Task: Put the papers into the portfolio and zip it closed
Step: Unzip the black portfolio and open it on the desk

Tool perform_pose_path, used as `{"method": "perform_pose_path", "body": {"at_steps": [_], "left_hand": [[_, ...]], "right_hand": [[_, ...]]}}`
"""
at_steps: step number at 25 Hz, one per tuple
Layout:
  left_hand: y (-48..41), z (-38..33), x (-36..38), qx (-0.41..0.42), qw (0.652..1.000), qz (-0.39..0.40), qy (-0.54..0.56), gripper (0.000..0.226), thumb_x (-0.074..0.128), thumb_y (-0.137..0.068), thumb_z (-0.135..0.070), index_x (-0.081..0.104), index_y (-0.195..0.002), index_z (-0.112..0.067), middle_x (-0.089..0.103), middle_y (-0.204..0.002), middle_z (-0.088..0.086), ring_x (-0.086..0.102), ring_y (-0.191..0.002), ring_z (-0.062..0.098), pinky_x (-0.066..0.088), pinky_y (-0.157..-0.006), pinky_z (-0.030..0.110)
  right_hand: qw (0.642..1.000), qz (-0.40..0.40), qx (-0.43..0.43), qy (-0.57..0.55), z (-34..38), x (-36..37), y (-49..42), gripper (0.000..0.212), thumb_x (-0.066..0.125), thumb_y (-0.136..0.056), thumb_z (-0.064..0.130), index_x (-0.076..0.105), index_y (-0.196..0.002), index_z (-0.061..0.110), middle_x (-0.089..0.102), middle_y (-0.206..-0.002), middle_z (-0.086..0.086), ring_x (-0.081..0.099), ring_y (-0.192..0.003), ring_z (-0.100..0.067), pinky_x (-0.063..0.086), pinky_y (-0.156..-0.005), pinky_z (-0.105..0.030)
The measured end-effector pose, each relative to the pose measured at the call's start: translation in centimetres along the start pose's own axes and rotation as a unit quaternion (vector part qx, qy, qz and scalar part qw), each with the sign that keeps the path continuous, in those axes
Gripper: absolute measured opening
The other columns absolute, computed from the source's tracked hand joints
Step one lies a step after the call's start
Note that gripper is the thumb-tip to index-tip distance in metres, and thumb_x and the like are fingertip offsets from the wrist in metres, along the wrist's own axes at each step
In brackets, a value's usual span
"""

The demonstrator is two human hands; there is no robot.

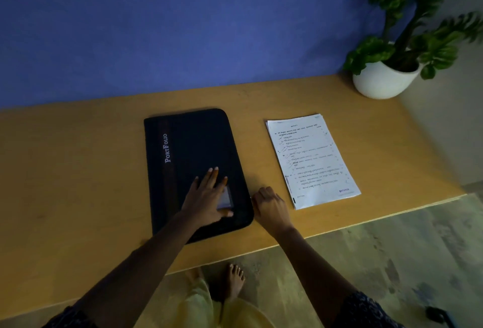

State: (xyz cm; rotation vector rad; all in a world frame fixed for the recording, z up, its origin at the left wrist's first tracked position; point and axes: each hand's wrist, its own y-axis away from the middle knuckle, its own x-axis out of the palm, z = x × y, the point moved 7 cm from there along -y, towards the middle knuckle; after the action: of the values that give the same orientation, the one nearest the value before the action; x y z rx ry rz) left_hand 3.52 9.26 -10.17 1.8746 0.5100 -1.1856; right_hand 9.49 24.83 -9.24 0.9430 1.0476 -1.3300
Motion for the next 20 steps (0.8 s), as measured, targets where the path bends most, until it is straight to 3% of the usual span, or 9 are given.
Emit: {"method": "perform_pose_path", "body": {"at_steps": [2,5,10,13,17,20], "left_hand": [[2.3,-1.1,1.4,0.027,0.999,0.002,-0.041,0.113,0.054,-0.073,-0.075,-0.002,-0.154,-0.020,-0.021,-0.160,0.009,-0.016,-0.149,0.028,0.002,-0.120,0.053],[4.3,-1.8,2.6,0.038,0.994,-0.008,-0.101,0.107,0.059,-0.078,-0.066,-0.002,-0.154,-0.022,-0.018,-0.161,0.011,-0.012,-0.149,0.032,0.007,-0.121,0.054],[5.1,-2.0,2.3,0.038,0.997,-0.039,-0.058,0.082,0.061,-0.088,-0.042,0.013,-0.152,-0.025,-0.004,-0.163,0.009,0.001,-0.150,0.030,0.025,-0.117,0.051],[5.4,-2.2,2.5,0.041,0.998,-0.041,-0.026,0.074,0.061,-0.090,-0.029,0.020,-0.151,-0.025,0.004,-0.163,0.009,0.004,-0.150,0.030,0.028,-0.116,0.052],[5.6,-1.2,3.1,0.056,0.998,-0.017,-0.022,0.074,0.062,-0.090,-0.027,0.021,-0.151,-0.023,0.002,-0.163,0.009,0.001,-0.150,0.032,0.031,-0.114,0.053],[5.9,-1.3,3.3,0.098,0.993,-0.014,-0.070,0.067,0.059,-0.091,-0.026,0.028,-0.149,-0.018,0.012,-0.162,0.013,0.008,-0.149,0.034,0.033,-0.113,0.053]], "right_hand": [[1.000,-0.001,-0.001,0.002,0.2,0.0,1.8,0.007,0.074,-0.078,0.016,0.070,-0.082,0.011,0.069,-0.085,-0.005,0.067,-0.080,-0.018,0.057,-0.059,-0.028],[1.000,0.003,0.022,-0.002,0.6,0.2,4.4,0.009,0.073,-0.079,0.015,0.071,-0.087,0.010,0.070,-0.087,-0.006,0.067,-0.078,-0.017,0.057,-0.058,-0.026],[0.998,-0.017,0.061,-0.018,3.0,0.4,7.1,0.007,0.066,-0.086,0.013,0.071,-0.089,0.008,0.070,-0.088,-0.008,0.066,-0.081,-0.019,0.058,-0.060,-0.028],[0.995,-0.025,0.090,-0.030,5.3,0.9,8.4,0.008,0.064,-0.088,0.011,0.071,-0.090,0.006,0.070,-0.088,-0.010,0.066,-0.083,-0.021,0.058,-0.062,-0.030],[0.989,-0.033,0.137,-0.052,7.7,1.8,9.1,0.009,0.067,-0.084,0.006,0.069,-0.091,0.003,0.070,-0.088,-0.013,0.066,-0.084,-0.027,0.059,-0.062,-0.035],[0.983,-0.039,0.170,-0.058,8.6,2.4,9.4,0.011,0.069,-0.081,0.007,0.068,-0.090,0.002,0.069,-0.088,-0.015,0.064,-0.085,-0.030,0.058,-0.062,-0.038]]}}
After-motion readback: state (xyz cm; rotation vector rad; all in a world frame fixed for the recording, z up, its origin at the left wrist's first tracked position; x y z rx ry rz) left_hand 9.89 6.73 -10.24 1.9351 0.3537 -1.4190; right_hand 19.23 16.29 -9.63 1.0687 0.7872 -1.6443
